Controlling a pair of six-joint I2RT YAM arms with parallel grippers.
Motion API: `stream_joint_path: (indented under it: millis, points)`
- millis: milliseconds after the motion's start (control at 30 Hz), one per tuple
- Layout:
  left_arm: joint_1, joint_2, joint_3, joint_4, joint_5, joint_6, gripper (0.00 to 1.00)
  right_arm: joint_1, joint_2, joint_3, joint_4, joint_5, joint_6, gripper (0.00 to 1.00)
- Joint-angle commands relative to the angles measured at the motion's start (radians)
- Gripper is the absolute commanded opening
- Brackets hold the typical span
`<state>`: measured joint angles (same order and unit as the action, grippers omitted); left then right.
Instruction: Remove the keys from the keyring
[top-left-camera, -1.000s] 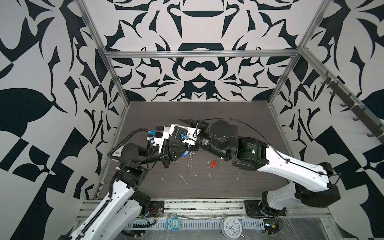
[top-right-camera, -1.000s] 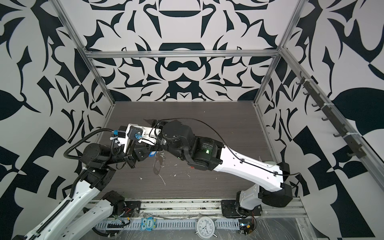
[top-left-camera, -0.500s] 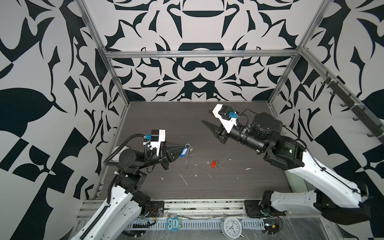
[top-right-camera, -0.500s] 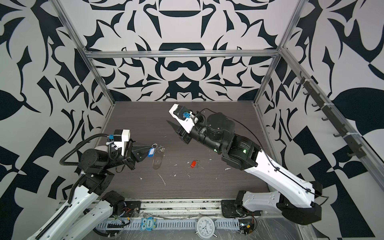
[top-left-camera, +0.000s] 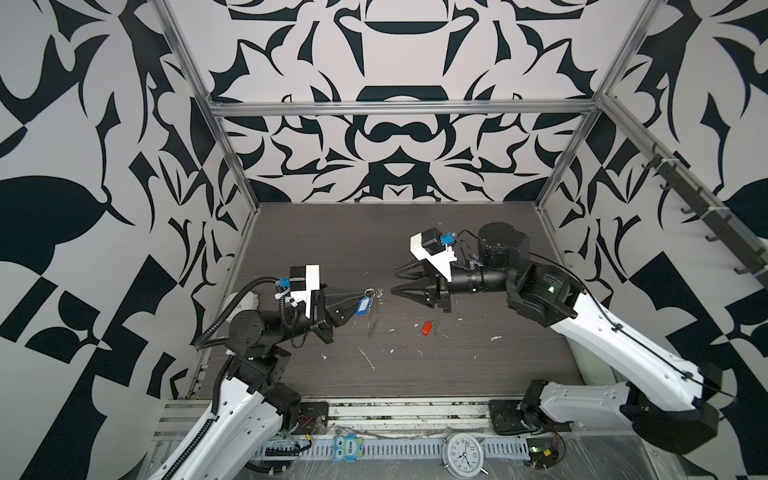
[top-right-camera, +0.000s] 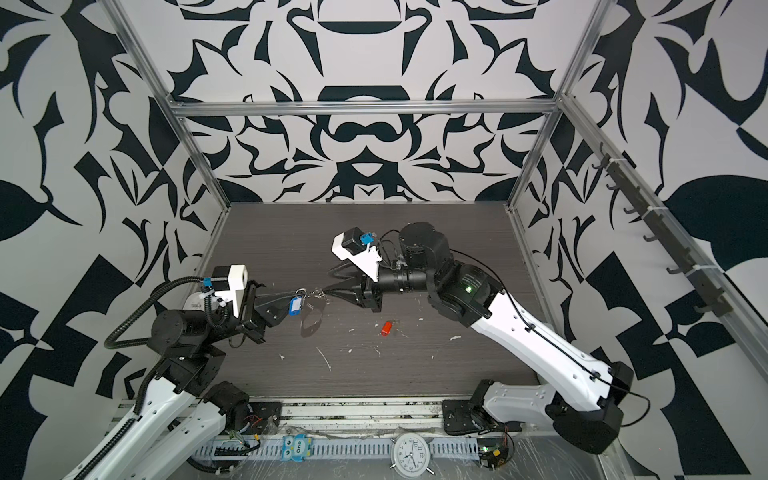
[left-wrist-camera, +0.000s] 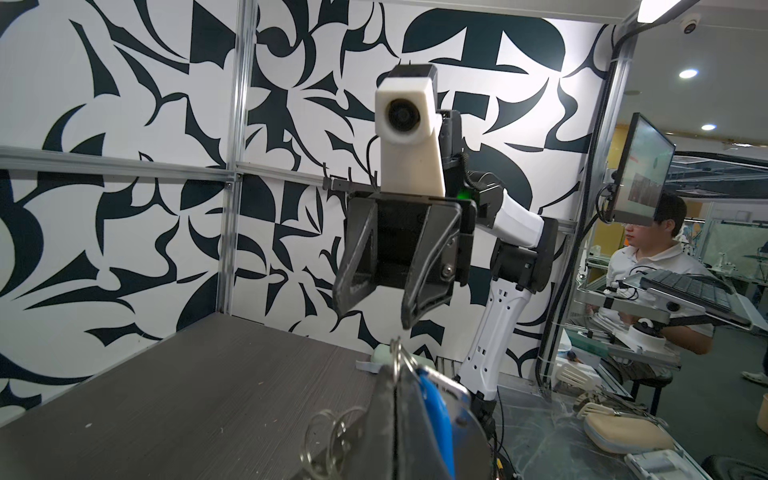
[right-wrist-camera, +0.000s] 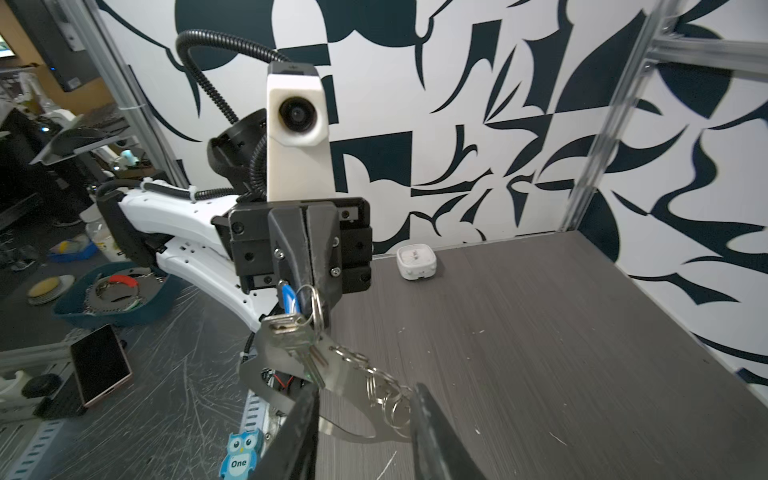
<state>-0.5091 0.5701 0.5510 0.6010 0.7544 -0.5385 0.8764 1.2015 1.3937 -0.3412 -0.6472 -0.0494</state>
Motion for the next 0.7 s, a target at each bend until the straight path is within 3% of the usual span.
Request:
stream_joint_path:
  millis: [0,367,667]
  points:
    - [0.003,-0.009,-0.013,0.071,-0.013,-0.023,0.00,-0.001,-0.003,-0.004,0.084,-0.080,0.049,0.33]
    - [0.003,0.007,-0.024,0.131,-0.017,-0.046,0.00,0.008,0.056,0.014,0.158,-0.150,0.099,0.32]
    - [0.003,0.014,-0.028,0.149,-0.020,-0.053,0.00,0.040,0.066,0.033,0.139,-0.125,0.074,0.24]
